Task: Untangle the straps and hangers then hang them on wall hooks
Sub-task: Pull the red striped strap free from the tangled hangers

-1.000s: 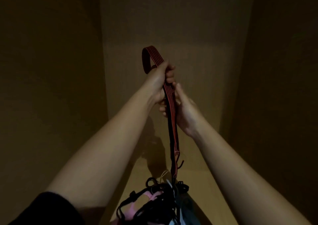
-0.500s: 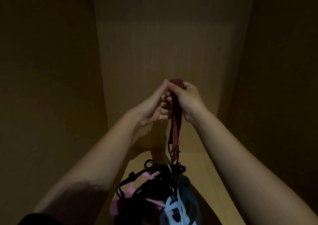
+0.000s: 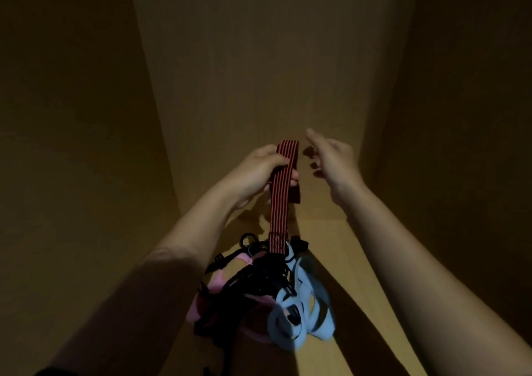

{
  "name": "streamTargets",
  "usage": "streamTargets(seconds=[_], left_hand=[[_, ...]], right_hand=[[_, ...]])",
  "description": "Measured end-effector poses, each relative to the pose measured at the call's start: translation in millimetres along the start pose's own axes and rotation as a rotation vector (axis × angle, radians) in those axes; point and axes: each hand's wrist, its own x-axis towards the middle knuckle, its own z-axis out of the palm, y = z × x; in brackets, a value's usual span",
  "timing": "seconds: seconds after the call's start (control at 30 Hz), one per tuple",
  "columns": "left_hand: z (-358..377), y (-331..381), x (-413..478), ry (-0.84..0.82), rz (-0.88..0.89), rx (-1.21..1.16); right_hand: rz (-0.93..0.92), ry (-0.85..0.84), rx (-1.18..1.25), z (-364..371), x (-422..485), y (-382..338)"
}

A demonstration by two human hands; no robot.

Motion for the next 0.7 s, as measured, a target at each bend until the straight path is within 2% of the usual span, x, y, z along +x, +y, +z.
streamTargets(seconds=[0.1, 0.23, 0.57, 0.7], left_hand=[[6.7, 0.7, 3.1, -0.004, 0.019, 0.094], [23.0, 1.9, 8.3, 0.056, 0.163, 0.086], [62.8, 14.0, 30.4, 0.016, 0.124, -0.512], [79.8, 12.9, 39.5, 0.024, 0.026, -0.678]], right_hand=[[-0.092, -0.041, -0.026, -11.3, -1.9, 16.2], [-0.051, -0.304, -0.017, -19.3, -13.4, 27.4], [0.144, -0.409, 0.335, -36.0, -46.2, 40.4], [0.118, -0.415, 0.265, -42.1, -55.8, 49.9]])
